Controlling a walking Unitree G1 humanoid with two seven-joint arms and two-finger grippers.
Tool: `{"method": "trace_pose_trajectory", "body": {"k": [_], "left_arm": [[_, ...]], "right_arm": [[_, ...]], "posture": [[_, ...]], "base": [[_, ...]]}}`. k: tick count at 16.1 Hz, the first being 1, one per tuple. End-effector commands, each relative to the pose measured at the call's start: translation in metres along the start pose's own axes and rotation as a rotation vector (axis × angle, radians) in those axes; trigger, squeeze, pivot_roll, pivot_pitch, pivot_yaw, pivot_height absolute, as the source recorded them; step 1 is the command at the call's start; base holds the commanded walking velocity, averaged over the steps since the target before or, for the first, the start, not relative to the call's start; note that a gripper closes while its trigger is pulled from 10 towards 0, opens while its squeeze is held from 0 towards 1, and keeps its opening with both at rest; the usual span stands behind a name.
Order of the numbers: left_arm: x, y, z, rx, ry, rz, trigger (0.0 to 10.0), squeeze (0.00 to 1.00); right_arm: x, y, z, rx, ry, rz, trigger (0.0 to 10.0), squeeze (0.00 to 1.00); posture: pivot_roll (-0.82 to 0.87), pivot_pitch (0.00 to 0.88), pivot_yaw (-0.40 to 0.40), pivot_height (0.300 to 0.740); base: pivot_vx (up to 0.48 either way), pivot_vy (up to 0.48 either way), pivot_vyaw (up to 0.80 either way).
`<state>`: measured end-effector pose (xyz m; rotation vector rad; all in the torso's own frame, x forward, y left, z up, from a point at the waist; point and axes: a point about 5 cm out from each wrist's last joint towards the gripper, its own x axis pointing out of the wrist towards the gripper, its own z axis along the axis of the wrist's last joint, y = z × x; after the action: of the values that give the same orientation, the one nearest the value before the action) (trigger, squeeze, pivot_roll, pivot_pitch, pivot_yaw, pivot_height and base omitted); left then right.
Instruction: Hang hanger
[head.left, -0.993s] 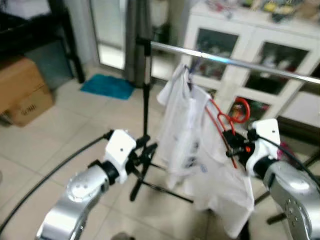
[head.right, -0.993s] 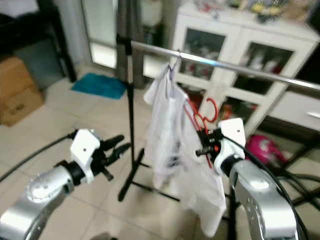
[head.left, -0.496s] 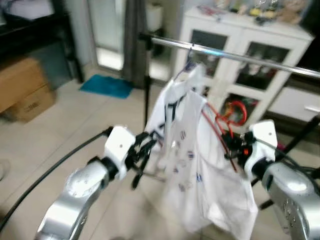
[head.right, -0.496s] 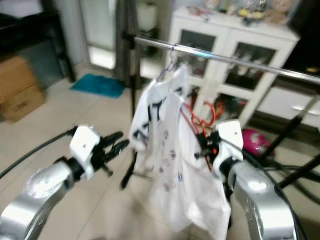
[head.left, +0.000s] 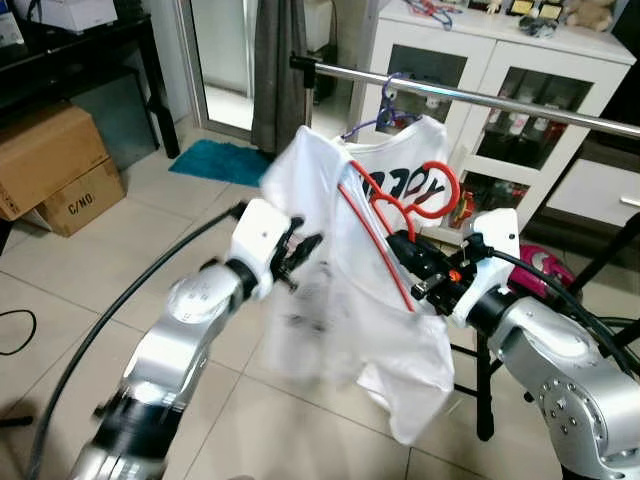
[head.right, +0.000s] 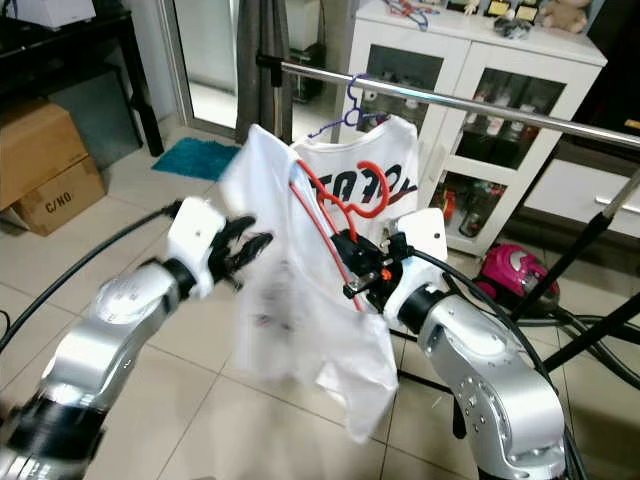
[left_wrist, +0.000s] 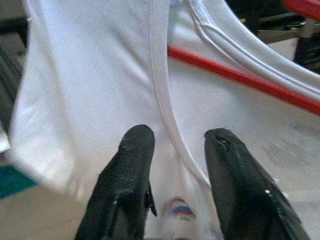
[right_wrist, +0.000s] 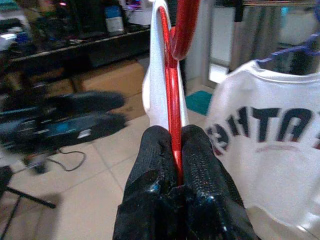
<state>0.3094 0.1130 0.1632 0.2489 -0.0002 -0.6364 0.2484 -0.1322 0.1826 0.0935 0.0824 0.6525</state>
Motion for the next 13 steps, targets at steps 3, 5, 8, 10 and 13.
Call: {"method": "trace_pose_trajectory", "body": {"k": [3, 5, 8, 10, 13], "left_arm": [[0.012, 0.005, 0.007, 0.031, -0.035, 0.039, 10.0, 0.00], [0.018, 0.009, 0.007, 0.051, -0.040, 0.078, 10.0, 0.00], [0.023, 0.012, 0.008, 0.042, -0.060, 0.109, 0.0, 0.00], [0.025, 0.010, 0.008, 0.048, -0.072, 0.099, 0.0, 0.00], [0.025, 0.012, 0.006, 0.040, -0.085, 0.112, 0.0, 0.00]], "right_arm": [[0.001, 0.013, 0.018, -0.015, -0.088, 0.093, 0.0, 0.00], [0.001, 0.015, 0.019, -0.008, -0.105, 0.117, 0.0, 0.00], [0.001, 0.017, 0.022, 0.004, -0.124, 0.137, 0.0, 0.00], [0.000, 0.016, 0.022, 0.006, -0.126, 0.132, 0.0, 0.00], [0.000, 0.015, 0.021, 0.013, -0.125, 0.133, 0.0, 0.00]], "posture": [[0.00, 0.000, -0.049, 0.740], [0.00, 0.000, -0.051, 0.740], [-0.01, 0.000, -0.050, 0.740], [-0.01, 0.000, -0.050, 0.740], [-0.01, 0.000, -0.048, 0.740]], "base": [[0.000, 0.000, 0.00], [0.000, 0.000, 0.00], [0.000, 0.000, 0.00], [0.000, 0.000, 0.00], [0.000, 0.000, 0.00]]}}
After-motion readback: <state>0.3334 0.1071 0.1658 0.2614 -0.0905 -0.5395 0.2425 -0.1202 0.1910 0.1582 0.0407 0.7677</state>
